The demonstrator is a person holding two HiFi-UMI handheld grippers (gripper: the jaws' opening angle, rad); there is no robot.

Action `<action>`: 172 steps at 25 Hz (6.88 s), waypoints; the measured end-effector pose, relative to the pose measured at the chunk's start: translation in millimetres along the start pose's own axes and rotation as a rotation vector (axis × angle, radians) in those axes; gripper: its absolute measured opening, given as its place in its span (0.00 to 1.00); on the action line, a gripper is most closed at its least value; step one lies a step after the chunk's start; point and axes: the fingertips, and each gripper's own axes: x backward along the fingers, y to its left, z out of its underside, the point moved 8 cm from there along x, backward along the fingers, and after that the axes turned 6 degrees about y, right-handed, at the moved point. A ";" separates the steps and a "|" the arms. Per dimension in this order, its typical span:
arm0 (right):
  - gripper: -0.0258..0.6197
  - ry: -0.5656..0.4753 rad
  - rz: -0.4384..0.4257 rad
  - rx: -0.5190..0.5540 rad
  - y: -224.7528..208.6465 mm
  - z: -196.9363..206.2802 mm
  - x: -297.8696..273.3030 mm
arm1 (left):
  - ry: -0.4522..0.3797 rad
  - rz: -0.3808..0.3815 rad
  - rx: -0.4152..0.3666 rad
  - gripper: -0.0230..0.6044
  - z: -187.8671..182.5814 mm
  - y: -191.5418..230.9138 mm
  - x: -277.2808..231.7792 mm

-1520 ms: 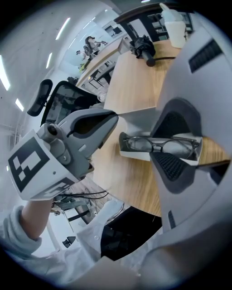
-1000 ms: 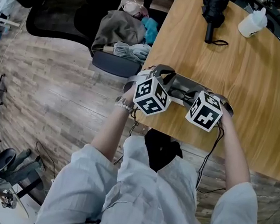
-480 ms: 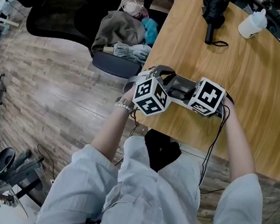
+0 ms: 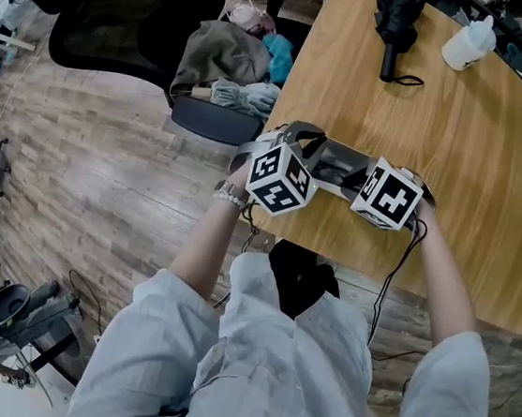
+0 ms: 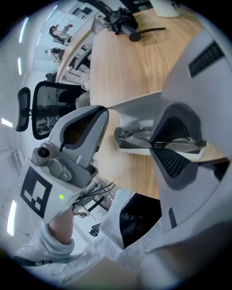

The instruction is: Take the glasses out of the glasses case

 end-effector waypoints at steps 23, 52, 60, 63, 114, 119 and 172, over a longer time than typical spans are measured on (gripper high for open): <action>0.07 0.010 0.115 0.065 11.5 -5.9 2.6 | -0.004 -0.001 0.014 0.07 1.0 -3.1 4.8; 0.07 -0.066 0.157 0.044 24.9 5.5 50.7 | 0.006 -0.013 0.014 0.06 2.1 -5.6 5.2; 0.07 -0.055 0.179 -0.003 32.1 37.0 68.2 | 0.013 -0.019 0.030 0.06 1.5 -7.9 8.2; 0.07 -0.065 0.171 -0.061 35.5 51.4 71.9 | 0.010 -0.025 0.039 0.07 1.8 -8.5 8.8; 0.28 -0.212 0.216 -0.444 21.5 164.5 47.7 | 0.026 -0.061 0.046 0.06 8.9 -25.4 20.5; 0.28 -0.259 0.306 -0.379 30.3 147.7 61.1 | 0.026 -0.058 0.055 0.06 12.1 -31.1 25.0; 0.06 -0.880 0.938 -0.837 136.7 124.6 141.4 | -0.302 0.101 0.314 0.05 -54.9 -60.0 109.9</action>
